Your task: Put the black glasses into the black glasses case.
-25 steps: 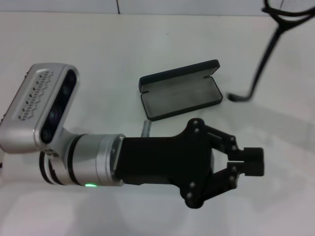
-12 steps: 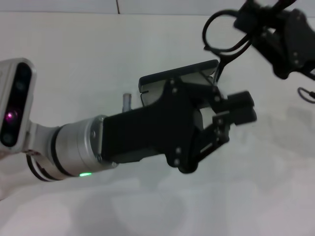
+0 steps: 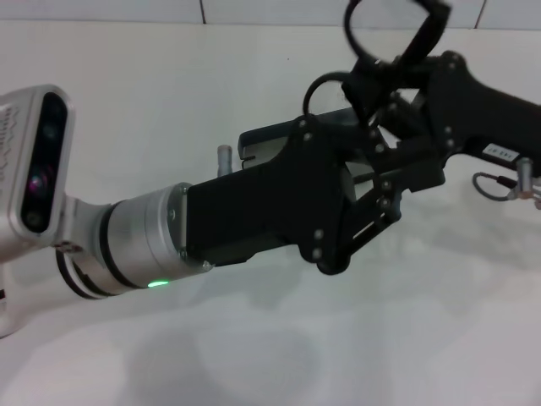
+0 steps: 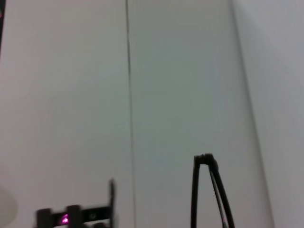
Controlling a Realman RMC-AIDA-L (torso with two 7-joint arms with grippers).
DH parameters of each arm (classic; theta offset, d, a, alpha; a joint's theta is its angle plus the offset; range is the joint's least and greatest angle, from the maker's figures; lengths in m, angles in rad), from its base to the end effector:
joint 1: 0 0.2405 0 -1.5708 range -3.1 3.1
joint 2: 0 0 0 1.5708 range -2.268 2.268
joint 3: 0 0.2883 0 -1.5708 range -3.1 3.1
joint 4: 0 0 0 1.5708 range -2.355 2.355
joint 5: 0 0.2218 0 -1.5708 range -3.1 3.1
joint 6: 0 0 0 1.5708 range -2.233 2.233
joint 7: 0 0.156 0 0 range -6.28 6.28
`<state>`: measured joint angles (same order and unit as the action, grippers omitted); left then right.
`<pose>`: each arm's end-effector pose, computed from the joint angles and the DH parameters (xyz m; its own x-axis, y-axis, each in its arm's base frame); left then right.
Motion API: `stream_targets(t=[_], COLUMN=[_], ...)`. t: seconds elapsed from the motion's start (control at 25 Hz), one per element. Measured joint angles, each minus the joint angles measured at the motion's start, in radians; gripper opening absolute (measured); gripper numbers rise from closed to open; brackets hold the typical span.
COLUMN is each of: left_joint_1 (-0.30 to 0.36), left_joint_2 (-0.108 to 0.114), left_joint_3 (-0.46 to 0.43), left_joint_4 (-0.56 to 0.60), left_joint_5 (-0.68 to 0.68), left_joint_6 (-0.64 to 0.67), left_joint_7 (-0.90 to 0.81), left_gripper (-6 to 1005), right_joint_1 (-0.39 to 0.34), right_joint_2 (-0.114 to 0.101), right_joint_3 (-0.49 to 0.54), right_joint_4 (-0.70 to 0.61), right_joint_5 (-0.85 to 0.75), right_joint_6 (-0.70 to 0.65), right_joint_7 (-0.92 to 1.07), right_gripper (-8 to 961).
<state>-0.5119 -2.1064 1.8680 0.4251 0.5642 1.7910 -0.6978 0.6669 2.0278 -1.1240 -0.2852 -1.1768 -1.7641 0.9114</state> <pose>-0.1651 0.2789 -0.0828 0.3205 -0.1039 0.9415 -0.0166 -0.9944 -0.1040 0.1944 0.3575 -0.0323 0.5027 0.0624 -0.8622 -0.1228 -0.9821 -0.1427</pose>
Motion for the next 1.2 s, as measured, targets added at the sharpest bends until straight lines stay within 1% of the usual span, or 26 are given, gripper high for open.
stream_targets(t=[0.28,0.76,1.08,1.2], left_joint_1=[0.01,0.004,-0.003,-0.006], left_joint_2=[0.0,0.004,0.003,0.002], left_joint_3=[-0.005,-0.001,-0.003,-0.007], left_joint_4=[-0.007,-0.025,-0.028,-0.039], left_joint_5=[-0.009,-0.028,-0.03,-0.035], left_joint_6=[-0.045,-0.043,-0.046,-0.048], left_joint_7=[-0.003,-0.008,-0.013,-0.014], left_gripper=[112,111,111,111], right_joint_1=[0.018,0.009,0.041,0.045], right_joint_2=[0.0,0.0,0.0,0.0], right_joint_3=[-0.064,-0.067,-0.155,-0.161], right_joint_4=[0.0,-0.002,-0.004,-0.005], right_joint_5=[0.001,0.041,0.041,0.041], right_joint_6=[0.037,0.08,0.121,0.123], right_joint_7=[0.0,-0.001,-0.001,-0.001], right_gripper=[154,157,159,160])
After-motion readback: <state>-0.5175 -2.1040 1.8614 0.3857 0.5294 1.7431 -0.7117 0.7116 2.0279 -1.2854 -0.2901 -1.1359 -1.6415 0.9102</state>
